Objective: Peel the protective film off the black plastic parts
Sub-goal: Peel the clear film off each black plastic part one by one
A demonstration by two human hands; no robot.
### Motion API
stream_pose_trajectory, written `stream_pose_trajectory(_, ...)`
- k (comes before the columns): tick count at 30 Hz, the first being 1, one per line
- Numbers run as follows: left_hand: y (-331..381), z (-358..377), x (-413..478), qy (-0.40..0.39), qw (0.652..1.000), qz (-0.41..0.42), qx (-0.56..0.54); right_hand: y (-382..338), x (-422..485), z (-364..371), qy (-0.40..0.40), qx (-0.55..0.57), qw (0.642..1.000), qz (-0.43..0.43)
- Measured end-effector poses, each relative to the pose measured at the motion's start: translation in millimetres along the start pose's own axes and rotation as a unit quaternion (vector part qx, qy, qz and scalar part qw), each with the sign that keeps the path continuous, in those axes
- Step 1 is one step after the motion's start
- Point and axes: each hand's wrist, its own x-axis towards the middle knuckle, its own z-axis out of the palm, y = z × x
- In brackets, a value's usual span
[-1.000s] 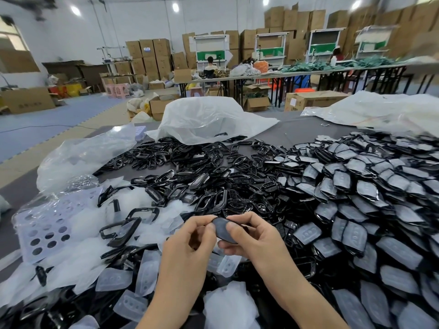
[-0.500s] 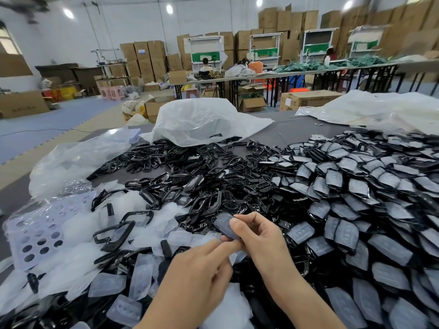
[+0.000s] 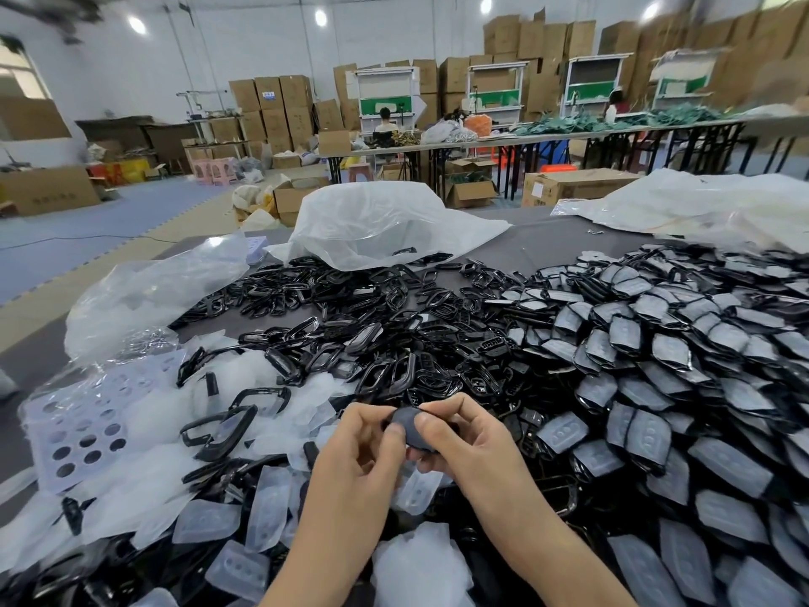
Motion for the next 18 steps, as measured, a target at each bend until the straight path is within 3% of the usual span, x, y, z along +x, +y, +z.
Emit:
stream_pose_trajectory(5, 0.6, 7.1, -4.5, -0.003, 0.999, -0.004, -0.04, 4.0, 1.9, -1.1, -0.011, 0.004, 1.0, -0.007)
stream_pose_trajectory(12, 0.7, 7.4, -8.0, -0.002, 0.998, 0.054, 0.019, 7.1, 4.3, -1.0, -0.02, -0.01, 1.0, 0.014)
stream_pose_trajectory(18, 4.1, 3.4, -6.1, 0.018, 0.995, -0.007, -0.094, 4.1, 1.9, 2.5, -0.018, 0.104, 0.994, 0.041)
